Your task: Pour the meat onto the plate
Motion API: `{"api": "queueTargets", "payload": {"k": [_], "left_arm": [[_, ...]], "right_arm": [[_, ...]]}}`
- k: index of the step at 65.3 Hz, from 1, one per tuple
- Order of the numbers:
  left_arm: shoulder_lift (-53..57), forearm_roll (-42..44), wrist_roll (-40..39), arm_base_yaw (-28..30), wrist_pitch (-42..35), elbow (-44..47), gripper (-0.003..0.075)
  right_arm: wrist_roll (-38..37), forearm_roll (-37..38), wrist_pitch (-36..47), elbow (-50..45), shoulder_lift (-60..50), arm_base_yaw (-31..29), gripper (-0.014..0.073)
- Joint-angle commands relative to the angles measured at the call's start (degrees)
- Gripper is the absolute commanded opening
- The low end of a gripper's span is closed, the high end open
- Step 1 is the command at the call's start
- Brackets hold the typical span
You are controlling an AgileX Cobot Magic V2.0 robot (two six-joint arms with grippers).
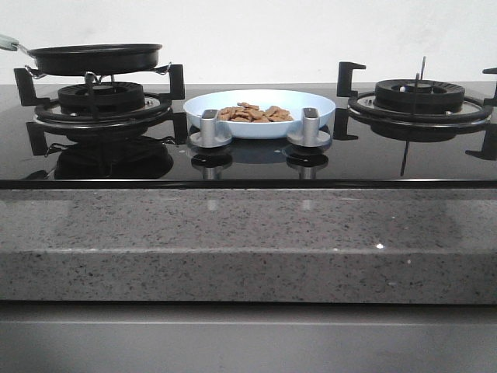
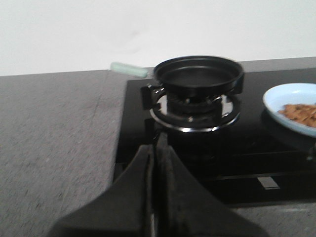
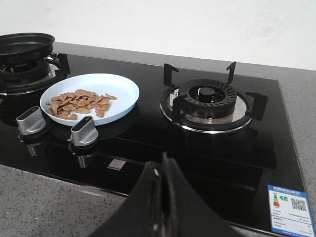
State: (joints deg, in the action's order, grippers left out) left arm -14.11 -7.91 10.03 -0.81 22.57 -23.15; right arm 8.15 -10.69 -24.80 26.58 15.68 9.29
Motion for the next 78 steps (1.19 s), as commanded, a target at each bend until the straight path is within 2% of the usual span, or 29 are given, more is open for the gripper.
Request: {"api": "queueTargets", "payload": {"k": [1, 18, 35, 78], "left_arm": [[4.09, 3.79, -4.22, -0.49, -6.33, 3.16, -0.002], [13.45, 5.23, -4.36, -0.49, -11.24, 16.04, -0.002], [15.35, 4.38, -4.36, -0.49, -17.1, 23.53, -0.002], [15.35, 3.63, -4.36, -0.49, -16.58, 23.7, -0.002]], "right_arm": [[0.42, 0.25, 4.84, 1.48, 0.39, -0.06, -0.006], [0.42, 0.25, 4.84, 1.48, 0.39, -0.06, -0.006], [0.42, 0.25, 4.61, 1.48, 0.39, -0.06, -0.006], [0.42, 0.25, 4.61, 1.48, 0.39, -0.06, -0.006]]}}
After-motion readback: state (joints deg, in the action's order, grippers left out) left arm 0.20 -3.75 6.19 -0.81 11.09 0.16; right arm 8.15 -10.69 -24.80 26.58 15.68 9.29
